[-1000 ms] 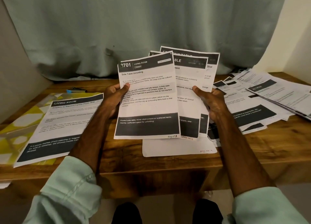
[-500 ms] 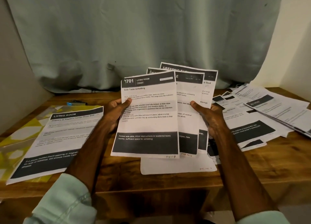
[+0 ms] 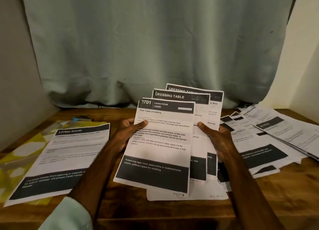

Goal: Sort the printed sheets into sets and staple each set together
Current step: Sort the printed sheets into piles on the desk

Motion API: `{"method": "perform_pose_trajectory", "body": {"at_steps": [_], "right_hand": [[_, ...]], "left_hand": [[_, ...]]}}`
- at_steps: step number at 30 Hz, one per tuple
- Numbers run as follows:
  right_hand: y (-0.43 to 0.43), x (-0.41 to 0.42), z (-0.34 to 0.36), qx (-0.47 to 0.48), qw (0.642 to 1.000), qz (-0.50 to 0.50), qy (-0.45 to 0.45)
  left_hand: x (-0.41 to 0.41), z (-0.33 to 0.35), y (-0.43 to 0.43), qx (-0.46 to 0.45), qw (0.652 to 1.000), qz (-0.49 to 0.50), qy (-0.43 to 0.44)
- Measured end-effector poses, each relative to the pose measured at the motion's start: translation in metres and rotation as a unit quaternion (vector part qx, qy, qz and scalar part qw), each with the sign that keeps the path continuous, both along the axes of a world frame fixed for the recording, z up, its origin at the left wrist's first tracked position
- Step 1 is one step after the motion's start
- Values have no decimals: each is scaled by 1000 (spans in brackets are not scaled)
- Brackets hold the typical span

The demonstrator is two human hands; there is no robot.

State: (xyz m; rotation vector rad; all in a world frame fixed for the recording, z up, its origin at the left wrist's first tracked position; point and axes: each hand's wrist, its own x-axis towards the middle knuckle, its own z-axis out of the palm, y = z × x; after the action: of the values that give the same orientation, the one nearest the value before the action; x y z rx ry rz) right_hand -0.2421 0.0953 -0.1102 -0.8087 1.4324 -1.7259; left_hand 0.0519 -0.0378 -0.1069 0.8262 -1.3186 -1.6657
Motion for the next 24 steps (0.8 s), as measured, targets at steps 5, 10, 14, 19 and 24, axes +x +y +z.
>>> {"method": "perform_pose_trajectory", "body": {"at_steps": [5,10,14,19,24], "right_hand": [[1,4,3,-2,1000,9,12],[2,6,8,-14,999,-2,46],[2,8,12,-11,1000,-18,17],[2,8,7,-26,998,-47,10],[-1,6,2,-48,986,-139,83]], "left_hand": [[-1,1,5,-11,1000,-6,-13],[-2,2,4,-15,999,20,-19],[-2,-1,1,-21,999,34,-15],[-4,-5,-4,-29,998,54,-16],[-2,-7,-8,-27,998,51,-16]]}}
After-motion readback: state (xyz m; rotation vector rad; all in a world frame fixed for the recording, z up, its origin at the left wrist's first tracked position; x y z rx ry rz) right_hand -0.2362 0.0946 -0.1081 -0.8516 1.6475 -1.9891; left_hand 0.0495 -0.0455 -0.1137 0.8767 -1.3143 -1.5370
